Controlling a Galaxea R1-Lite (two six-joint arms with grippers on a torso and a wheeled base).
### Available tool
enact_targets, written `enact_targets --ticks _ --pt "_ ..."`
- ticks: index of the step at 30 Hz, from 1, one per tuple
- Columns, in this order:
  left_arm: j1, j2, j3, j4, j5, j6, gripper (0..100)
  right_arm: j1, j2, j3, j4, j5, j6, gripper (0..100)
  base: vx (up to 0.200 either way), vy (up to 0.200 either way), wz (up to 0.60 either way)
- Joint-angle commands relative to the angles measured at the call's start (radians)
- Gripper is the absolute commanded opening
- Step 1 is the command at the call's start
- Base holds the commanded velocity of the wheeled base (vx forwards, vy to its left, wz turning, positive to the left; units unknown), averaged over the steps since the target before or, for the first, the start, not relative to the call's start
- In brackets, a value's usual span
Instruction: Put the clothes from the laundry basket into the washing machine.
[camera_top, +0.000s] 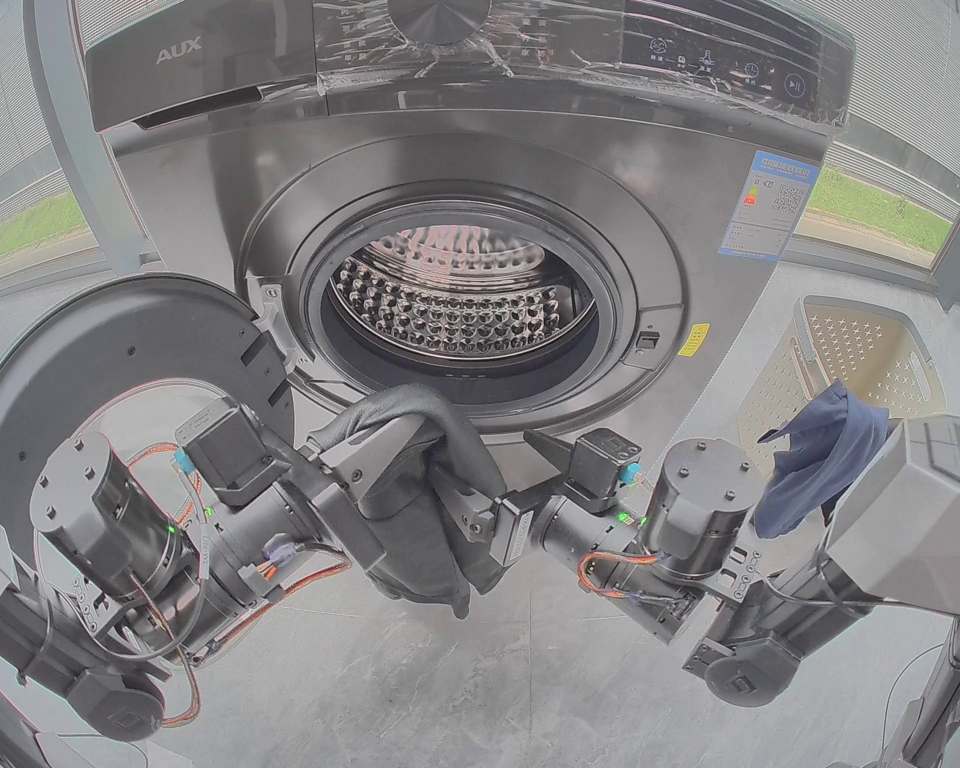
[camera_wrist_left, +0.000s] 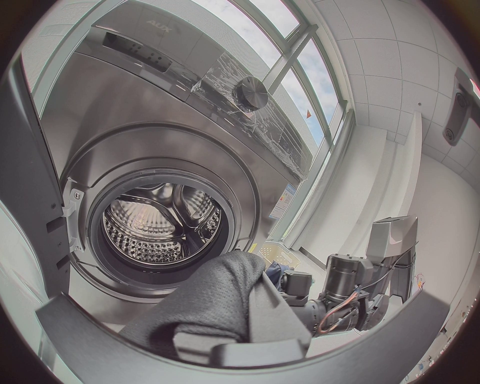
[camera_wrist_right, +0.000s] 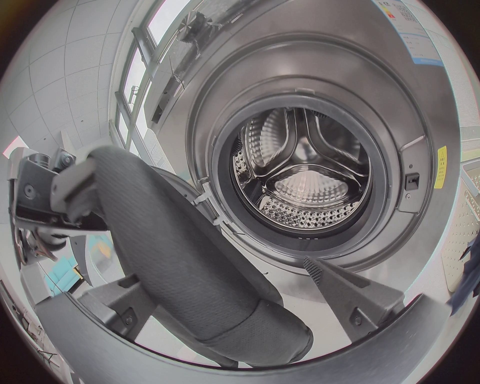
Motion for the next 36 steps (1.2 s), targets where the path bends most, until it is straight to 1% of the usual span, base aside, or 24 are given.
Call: enact_targets --ticks 1,8,13,17,20,26,36 --pt "-0.003 -0.01 0.004 0.0 -0.003 0.0 0 -0.022 0.068 -0.022 -0.006 0.001 -0.008 100 0.0 0.0 0.0" --pt "-0.003 -0.012 0.004 0.0 -0.003 0.0 0 -0.057 0.074 0.001 -0.006 0.001 -0.008 100 0.0 0.0 0.0" --pt "-0.003 -0.01 0.006 0.0 -0.003 0.002 0 -0.112 0.063 0.007 -0.008 -0.001 -0.017 100 0.0 0.0 0.0" --pt "-0.003 -0.01 0.013 0.0 -0.003 0.002 0 -0.143 0.031 0.011 -0.006 0.001 -0.02 100 0.0 0.0 0.0" --pt "0.0 -0.009 0.015 0.0 -0.003 0.002 0 -0.153 0.014 0.024 -0.006 0.01 -0.021 100 0.0 0.0 0.0" --pt "-0.001 -0.009 0.018 0.0 -0.003 0.002 0 -0.17 0.01 0.034 -0.006 0.01 -0.034 100 0.0 0.0 0.0" --pt "-0.001 -0.009 0.018 0.0 -0.003 0.003 0 -0.15 0.017 0.034 -0.006 0.009 -0.034 100 0.0 0.0 0.0"
